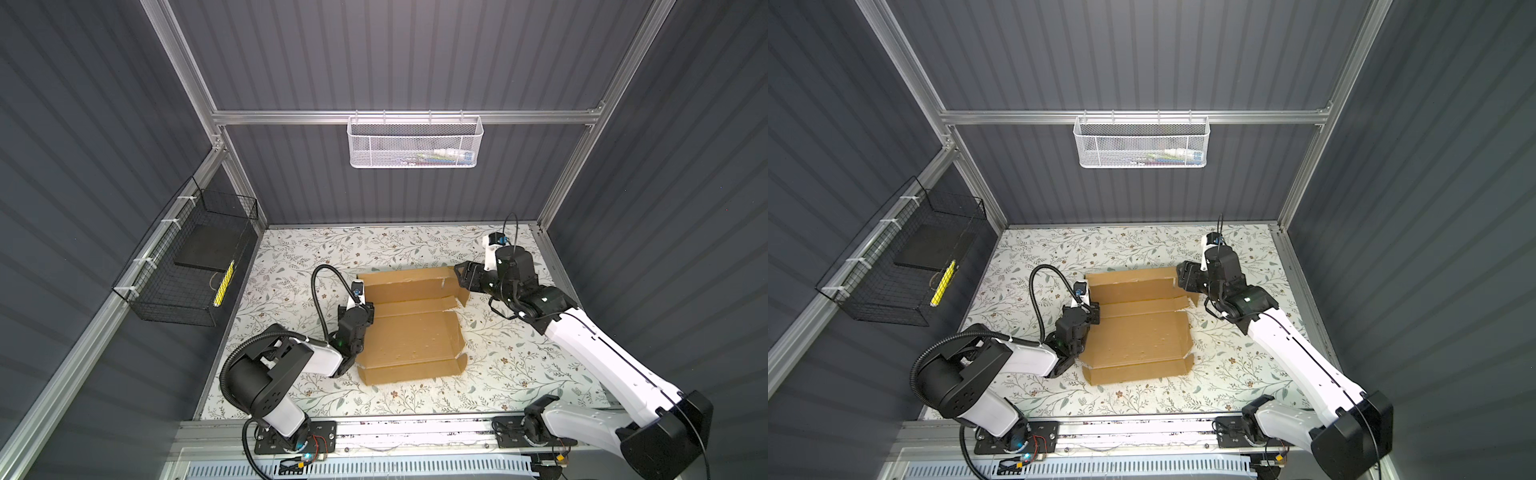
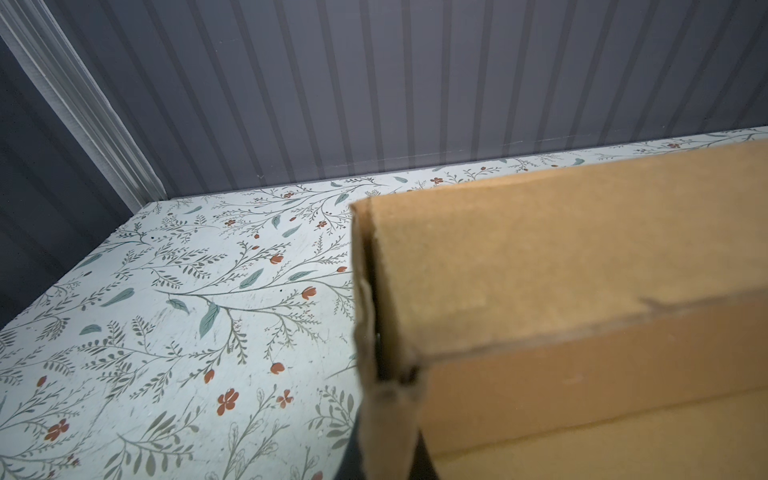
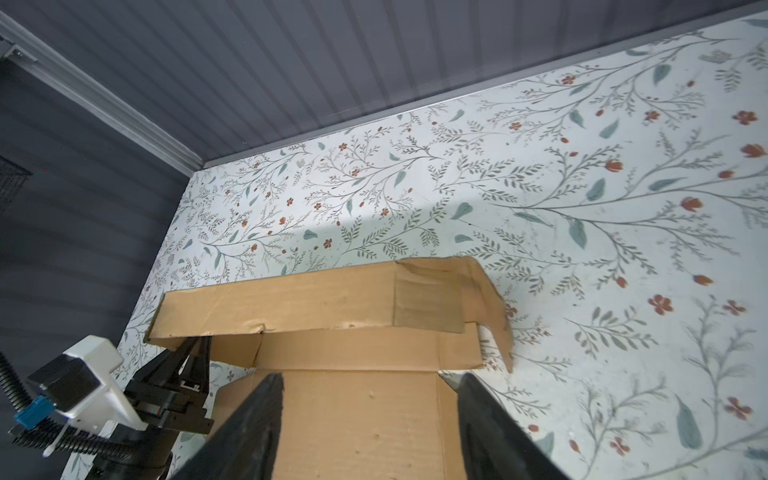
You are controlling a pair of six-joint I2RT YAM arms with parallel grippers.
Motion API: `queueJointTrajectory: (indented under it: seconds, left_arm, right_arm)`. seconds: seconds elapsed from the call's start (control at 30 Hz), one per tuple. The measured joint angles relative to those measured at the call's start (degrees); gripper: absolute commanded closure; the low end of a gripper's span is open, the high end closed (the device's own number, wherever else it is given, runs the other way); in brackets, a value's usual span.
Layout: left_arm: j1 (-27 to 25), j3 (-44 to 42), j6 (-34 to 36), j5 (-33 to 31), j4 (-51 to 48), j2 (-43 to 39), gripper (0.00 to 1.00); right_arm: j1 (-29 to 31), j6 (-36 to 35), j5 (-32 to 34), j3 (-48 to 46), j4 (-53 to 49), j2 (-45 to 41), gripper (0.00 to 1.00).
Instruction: Fold the paper box
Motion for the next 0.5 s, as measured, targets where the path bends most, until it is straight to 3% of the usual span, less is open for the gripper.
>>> queueJointTrajectory:
  seconds: [0.27, 0.5]
  left_arm:
    - [0.0, 0.0, 0.0, 0.1, 0.0, 0.0, 1.0]
    - [0.0, 0.0, 0.0, 0.3, 0.0, 0.0, 1.0]
  right_arm:
    - [-5.1, -1.6, -1.4, -2.5, -3.5, -2.4, 0.23]
    - [-6.2, -2.8, -5.4, -2.5, -3.4, 3.6, 0.27]
